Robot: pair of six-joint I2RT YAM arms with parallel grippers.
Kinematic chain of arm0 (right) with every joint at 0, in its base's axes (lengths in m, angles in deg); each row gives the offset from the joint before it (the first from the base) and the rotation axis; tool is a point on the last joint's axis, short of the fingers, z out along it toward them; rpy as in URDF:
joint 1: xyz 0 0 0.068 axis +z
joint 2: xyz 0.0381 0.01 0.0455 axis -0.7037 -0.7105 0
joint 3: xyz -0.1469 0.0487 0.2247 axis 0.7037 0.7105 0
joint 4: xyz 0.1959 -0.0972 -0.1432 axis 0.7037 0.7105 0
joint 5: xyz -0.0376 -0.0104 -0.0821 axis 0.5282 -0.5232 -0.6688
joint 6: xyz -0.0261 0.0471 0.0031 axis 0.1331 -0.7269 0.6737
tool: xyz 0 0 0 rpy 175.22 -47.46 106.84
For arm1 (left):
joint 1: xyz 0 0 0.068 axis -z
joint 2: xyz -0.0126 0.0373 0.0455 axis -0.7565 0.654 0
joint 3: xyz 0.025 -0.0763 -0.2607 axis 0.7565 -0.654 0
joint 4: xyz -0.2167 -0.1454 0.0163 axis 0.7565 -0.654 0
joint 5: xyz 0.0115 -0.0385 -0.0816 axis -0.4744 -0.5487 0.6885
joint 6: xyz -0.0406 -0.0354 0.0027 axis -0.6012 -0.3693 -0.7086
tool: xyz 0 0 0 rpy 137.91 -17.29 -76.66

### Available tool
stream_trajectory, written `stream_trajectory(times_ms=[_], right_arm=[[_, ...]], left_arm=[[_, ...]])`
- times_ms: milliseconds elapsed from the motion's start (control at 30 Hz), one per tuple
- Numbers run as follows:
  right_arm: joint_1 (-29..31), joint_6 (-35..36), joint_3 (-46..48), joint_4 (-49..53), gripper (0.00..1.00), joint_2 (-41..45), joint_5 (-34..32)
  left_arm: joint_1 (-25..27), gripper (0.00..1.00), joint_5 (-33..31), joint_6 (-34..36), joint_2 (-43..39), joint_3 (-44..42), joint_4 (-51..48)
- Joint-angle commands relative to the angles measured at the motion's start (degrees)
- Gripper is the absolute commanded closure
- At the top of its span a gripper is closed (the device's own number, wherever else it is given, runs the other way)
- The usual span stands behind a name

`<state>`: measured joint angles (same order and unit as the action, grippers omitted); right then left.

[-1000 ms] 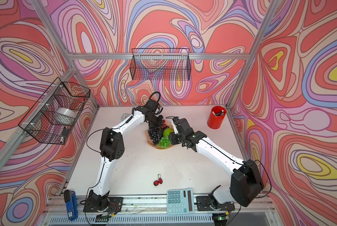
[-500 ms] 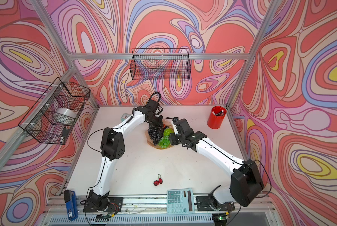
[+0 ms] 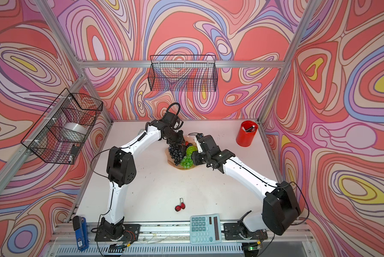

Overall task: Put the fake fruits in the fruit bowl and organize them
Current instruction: 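Lower the red cherries beside the avocado and open the left gripper, then move the right gripper to the remaining red cherries while the left withdraws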

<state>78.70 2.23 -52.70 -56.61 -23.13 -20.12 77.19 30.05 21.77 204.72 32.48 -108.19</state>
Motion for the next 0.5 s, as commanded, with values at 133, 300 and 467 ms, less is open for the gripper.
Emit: stream_trajectory(times_ms=[133,300,467], right_arm=[[5.5,-1.5,2.1,0.5,0.56,-0.2,1.3],[12.1,-3.9,5.2,2.5,0.5,-1.0,2.9],[17.0,-7.2,8.5,1.9,0.46,-1.6,5.9]], left_arm=[[-0.4,0.59,-0.1,-0.3,-13.8,-9.0,5.3],[-0.4,0.53,-2.7,-0.4,-24.4,-22.2,7.8],[-0.4,0.51,-5.4,-0.2,-33.5,-32.7,6.9]])
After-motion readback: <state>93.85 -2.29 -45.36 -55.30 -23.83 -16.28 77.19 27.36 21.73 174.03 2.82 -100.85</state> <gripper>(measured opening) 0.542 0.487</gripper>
